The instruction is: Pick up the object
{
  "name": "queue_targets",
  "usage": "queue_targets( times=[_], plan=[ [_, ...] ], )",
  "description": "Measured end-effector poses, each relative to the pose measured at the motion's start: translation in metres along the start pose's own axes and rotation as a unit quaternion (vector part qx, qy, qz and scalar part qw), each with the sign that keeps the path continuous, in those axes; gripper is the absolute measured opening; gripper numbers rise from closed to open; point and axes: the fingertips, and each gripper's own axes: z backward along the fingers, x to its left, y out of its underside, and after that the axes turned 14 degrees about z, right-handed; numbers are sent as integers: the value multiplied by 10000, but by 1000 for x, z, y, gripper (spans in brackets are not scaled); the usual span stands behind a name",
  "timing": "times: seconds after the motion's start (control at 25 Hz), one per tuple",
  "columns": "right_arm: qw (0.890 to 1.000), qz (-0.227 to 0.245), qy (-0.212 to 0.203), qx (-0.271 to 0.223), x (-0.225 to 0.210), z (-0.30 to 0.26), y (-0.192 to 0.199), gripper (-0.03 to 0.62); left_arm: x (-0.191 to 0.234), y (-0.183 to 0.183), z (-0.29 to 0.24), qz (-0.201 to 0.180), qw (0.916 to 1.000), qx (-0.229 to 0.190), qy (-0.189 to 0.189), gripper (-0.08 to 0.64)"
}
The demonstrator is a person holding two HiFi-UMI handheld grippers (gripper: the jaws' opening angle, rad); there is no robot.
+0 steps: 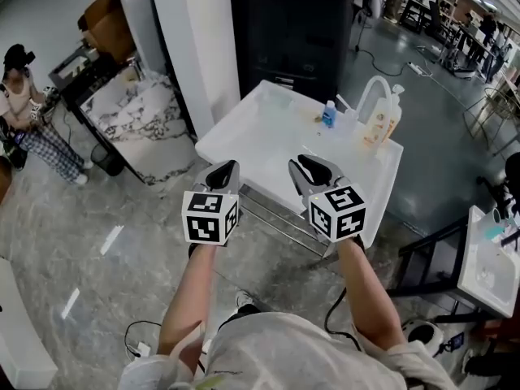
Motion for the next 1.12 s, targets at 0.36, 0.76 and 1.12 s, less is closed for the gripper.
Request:
queue_targets(
  times=[0.36,0.76,1.12],
  plan=[
    [9995,-27,270,143,5,-62,-14,132,57,-19,-28,41,9995,75,315,6],
    [9986,33,497,204,6,-109,-28,173,93,-28,-53,-61,9981,186,584,6],
    [9978,71,617,215,-2,-127,-34,212,107,-34,-71,53,9970,174,749,6]
  ],
)
